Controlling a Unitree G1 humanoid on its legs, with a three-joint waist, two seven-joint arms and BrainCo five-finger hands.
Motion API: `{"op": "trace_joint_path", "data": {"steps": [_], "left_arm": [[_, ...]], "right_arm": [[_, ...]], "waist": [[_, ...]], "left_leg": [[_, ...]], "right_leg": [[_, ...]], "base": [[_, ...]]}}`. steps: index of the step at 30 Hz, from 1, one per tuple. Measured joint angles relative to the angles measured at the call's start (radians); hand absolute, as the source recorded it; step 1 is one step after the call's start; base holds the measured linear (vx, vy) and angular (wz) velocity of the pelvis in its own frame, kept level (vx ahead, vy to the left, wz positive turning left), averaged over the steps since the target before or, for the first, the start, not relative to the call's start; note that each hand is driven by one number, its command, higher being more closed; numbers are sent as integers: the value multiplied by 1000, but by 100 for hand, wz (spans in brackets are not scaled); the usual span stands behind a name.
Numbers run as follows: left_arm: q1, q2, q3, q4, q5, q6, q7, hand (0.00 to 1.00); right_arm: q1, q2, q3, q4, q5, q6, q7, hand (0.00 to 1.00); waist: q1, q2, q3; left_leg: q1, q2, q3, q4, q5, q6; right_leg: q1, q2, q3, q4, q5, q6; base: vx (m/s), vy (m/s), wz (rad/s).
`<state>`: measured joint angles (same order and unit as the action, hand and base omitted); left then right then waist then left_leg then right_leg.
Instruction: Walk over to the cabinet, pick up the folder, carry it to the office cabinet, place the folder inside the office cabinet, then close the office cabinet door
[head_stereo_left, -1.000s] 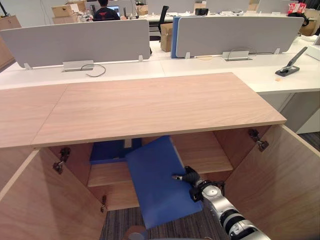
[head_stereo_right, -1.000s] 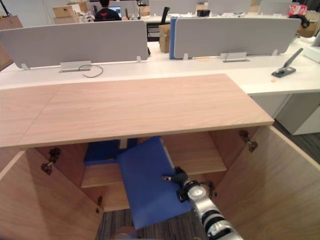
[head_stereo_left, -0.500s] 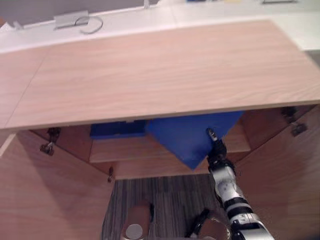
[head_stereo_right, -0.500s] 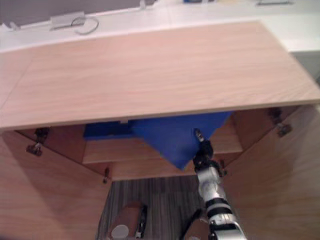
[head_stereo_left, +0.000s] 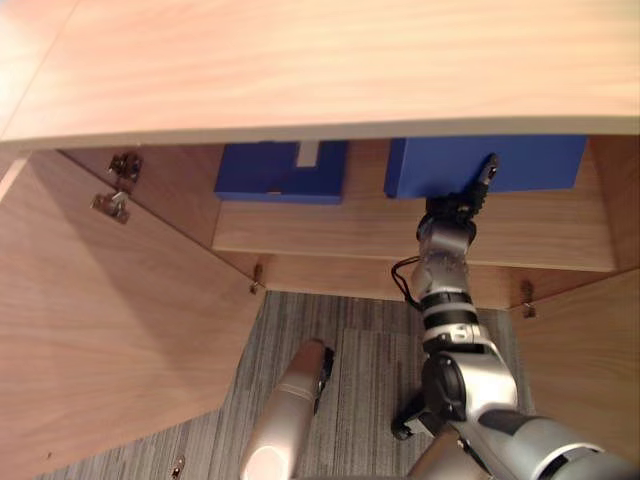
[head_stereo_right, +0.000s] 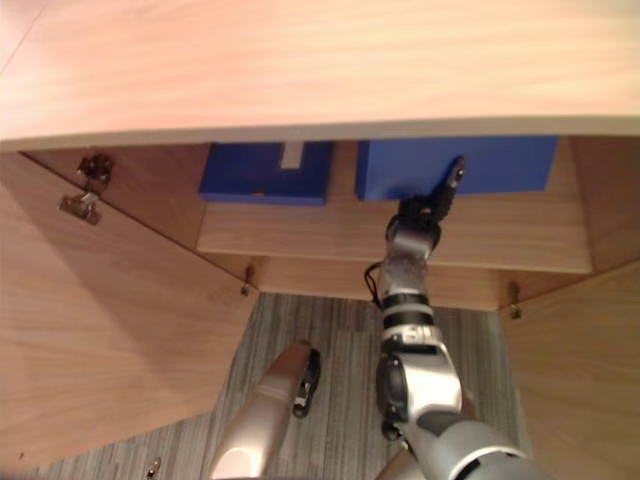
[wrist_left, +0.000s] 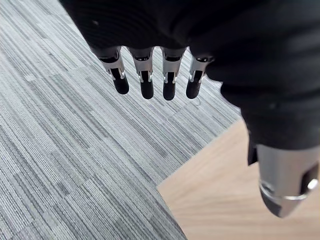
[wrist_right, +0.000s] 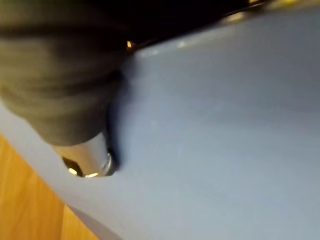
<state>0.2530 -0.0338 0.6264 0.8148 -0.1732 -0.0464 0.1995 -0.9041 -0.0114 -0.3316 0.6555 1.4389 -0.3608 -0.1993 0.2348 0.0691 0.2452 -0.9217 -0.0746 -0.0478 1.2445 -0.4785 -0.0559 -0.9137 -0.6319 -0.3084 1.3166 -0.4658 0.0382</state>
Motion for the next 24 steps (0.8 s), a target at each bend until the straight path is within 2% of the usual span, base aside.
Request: {"op": "trace_joint_path", "data": {"steps": [2, 4, 6, 7, 11, 14, 19, 24], "left_arm": [[-7, 0, 0, -3, -2, 2, 11, 0], [-15, -1, -3, -7, -2, 12, 12, 0], [-20, 0, -3, -11, -1, 17, 12, 0], [-23, 0, -4, -11, -1, 20, 12, 0], [-26, 0, -17, -9, 7, 30, 12, 0], [-27, -1, -40, 1, 7, 42, 12, 0], [-38, -1, -97, 0, 11, 42, 12, 0], [-42, -1, -150, -7, 19, 43, 12, 0]], "right_arm": [[-30, -11, -44, 45, 5, 2, -27, 100], [-54, -38, -84, 107, 31, 8, -60, 100], [-72, -83, -77, 136, -10, 20, -71, 100], [-99, -117, -76, 153, -17, 30, -76, 0], [-181, -215, -77, 232, -22, 71, -99, 0], [-195, -253, -76, 299, -28, 126, -117, 0], [-208, -275, -32, 322, -46, 147, -115, 0], [-225, -293, -5, 320, -48, 154, -111, 0]], "waist": [[19, 10, -1], [45, 33, -9], [55, 50, -12], [65, 57, -14], [87, 65, -14], [91, 84, -6], [91, 99, -3], [89, 113, 10]], "left_leg": [[-33, -16, -11, 22, 0, -1], [-77, -42, -23, 48, 4, -6], [-114, -63, -37, 59, 9, -10], [-142, -69, -44, 66, 16, -17], [-193, -89, -56, 73, 38, -25], [-198, -92, -62, 73, 46, -31], [-219, -89, -67, 73, 57, -50], [-229, -77, -69, 70, 60, -49]], "right_leg": [[-22, -19, 0, 27, -9, 1], [-52, -43, -1, 59, -18, -1], [-75, -69, -5, 80, -26, -2], [-96, -72, -7, 90, -27, -4], [-145, -91, -6, 120, -35, -18], [-154, -99, -2, 139, -47, -27], [-189, -97, 4, 162, -60, -44], [-208, -82, 7, 167, -65, -39]], "base": [[-4, -44, 34], [-1, -65, 38], [-5, -61, 42], [-7, -65, 37], [15, -75, 24], [42, -104, 10], [24, -87, 3], [26, -92, -4]]}}
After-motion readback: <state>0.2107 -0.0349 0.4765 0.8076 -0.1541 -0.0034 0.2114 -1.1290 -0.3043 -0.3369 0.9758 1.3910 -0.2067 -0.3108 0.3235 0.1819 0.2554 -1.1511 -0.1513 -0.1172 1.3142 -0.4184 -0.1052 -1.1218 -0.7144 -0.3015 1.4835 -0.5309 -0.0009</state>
